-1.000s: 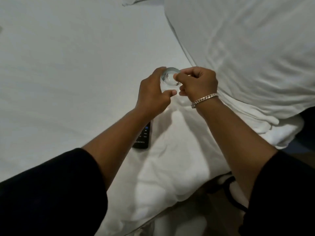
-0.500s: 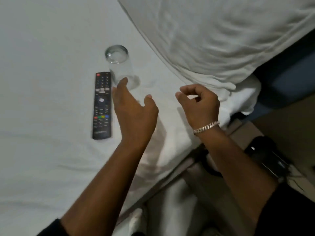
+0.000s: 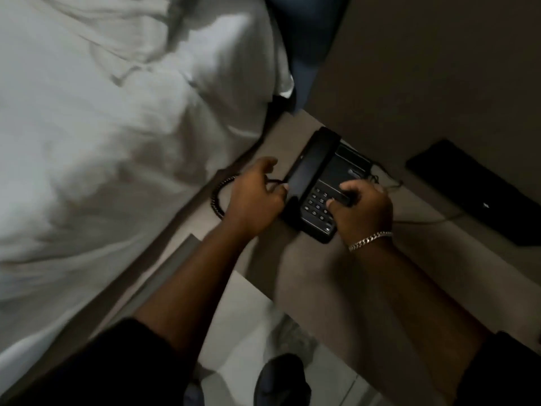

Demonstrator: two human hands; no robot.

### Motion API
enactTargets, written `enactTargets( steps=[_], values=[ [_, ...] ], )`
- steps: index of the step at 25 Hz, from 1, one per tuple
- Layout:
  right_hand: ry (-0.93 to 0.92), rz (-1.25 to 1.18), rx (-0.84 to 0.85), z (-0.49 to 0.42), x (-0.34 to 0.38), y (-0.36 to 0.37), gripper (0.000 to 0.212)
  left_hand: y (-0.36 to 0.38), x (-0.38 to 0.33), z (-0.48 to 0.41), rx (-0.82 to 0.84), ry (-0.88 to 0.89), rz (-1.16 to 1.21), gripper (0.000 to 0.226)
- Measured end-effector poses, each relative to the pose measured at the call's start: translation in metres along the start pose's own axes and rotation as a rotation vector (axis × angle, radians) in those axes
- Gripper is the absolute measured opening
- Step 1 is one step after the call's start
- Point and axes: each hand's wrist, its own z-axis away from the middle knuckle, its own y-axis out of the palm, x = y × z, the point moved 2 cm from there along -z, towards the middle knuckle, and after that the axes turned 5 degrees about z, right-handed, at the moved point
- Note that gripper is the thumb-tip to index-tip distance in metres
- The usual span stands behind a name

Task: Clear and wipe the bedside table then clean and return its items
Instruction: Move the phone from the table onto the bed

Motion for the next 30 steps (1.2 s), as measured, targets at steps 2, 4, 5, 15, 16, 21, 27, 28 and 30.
enactTargets(
  steps=[2, 4, 5, 15, 16, 21, 27, 28, 30],
  values=[
    [0.166, -0.047, 0.046, -0.011, -0.031, 0.004, 0.052, 0.032, 0.009, -0.017, 0.205, -0.031, -0.108, 0.067],
    [0.288, -0.176, 0.137, -0.016, -0.047, 0.014, 0.061, 0.051, 0.017, -0.028, 0.278, -0.036, -0.246, 0.081],
    [0.295, -0.200, 0.172, -0.017, -0.052, 0.019, 0.063, 0.056, 0.020, -0.033, 0.263, -0.032, -0.273, 0.085],
    [0.158, -0.314, 0.097, 0.040, -0.015, 0.006, 0.067, 0.006, -0.002, 0.007, -0.067, -0.035, -0.040, 0.062],
    [0.118, -0.312, 0.076, 0.051, 0.003, 0.001, 0.066, -0.013, -0.006, 0.018, -0.097, -0.026, -0.016, 0.064],
    [-0.127, -0.299, 0.041, 0.117, 0.128, -0.018, 0.067, -0.147, -0.031, 0.071, -0.311, 0.060, 0.111, 0.063],
    [-0.239, -0.474, 0.222, 0.150, 0.258, 0.036, 0.055, -0.300, -0.015, 0.086, -0.456, 0.035, 0.115, 0.065],
    [-0.237, -0.487, 0.261, 0.151, 0.276, 0.053, 0.054, -0.320, -0.007, 0.079, -0.458, 0.008, 0.108, 0.066],
    [-0.224, -0.487, 0.299, 0.151, 0.305, 0.091, 0.052, -0.354, 0.012, 0.062, -0.447, -0.038, 0.145, 0.069]
  ],
)
